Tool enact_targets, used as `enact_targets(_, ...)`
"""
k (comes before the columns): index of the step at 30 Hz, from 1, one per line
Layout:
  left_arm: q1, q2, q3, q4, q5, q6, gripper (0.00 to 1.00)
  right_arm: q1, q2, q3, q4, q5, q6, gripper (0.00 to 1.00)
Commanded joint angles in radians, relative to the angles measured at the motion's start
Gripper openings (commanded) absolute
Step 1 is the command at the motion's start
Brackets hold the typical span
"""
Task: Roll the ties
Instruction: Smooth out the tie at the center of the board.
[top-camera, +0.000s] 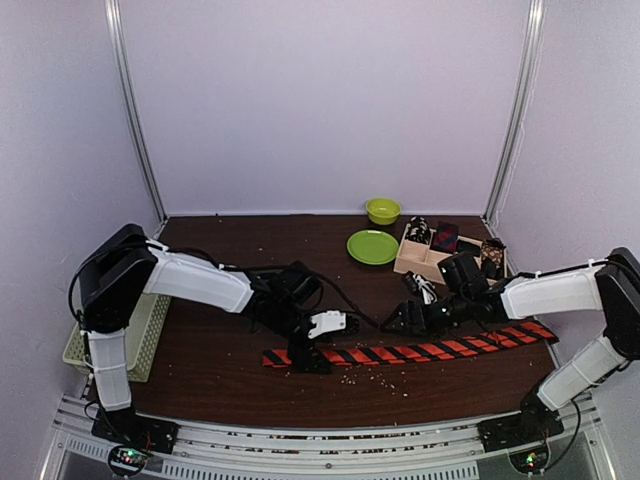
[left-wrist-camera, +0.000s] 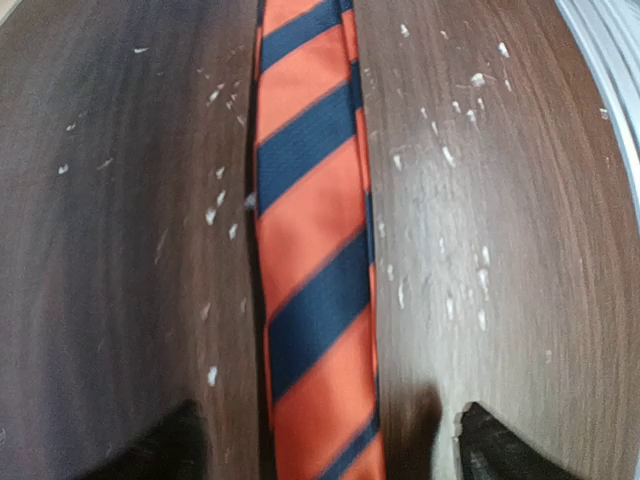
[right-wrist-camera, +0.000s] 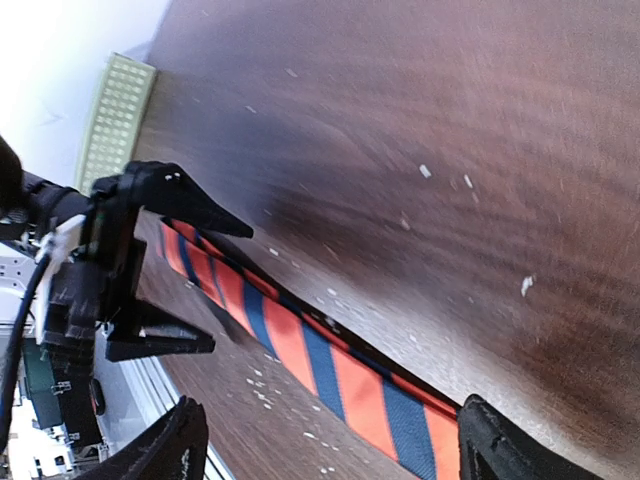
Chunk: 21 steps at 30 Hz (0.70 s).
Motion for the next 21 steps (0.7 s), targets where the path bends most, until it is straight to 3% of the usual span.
enact_targets(1, 0.013, -0.210, -0.126, 0.064, -0.142, -0.099, 0.98, 0.005, -0.108, 0.041, -0.002, 0.042, -0.035, 0.87)
enact_targets(9, 0.021, -0.569, -0.451, 0.299, -0.343, -0.314, 0.98, 0.085, -0.130, 0.091, 0.057, 0.043, 0.063, 0.86)
enact_targets(14, 0.022, -0.854, -0.733, 0.618, -0.487, -0.459, 0.98, 0.185, -0.044, 0.149, 0.103, 0.057, 0.120, 0.85)
enact_targets(16, 0.025, -0.886, -0.701, 0.518, -0.503, -0.409, 0.98, 0.220, 0.003, 0.173, 0.144, 0.059, 0.150, 0.83)
enact_targets(18, 0.036, -0.866, -0.606, 0.259, -0.452, -0.335, 0.98, 0.256, 0.054, 0.203, 0.176, 0.061, 0.179, 0.81)
enact_targets(21, 0.038, -0.810, -0.576, 0.168, -0.410, -0.267, 0.98, 0.309, 0.132, 0.257, 0.225, 0.063, 0.228, 0.76)
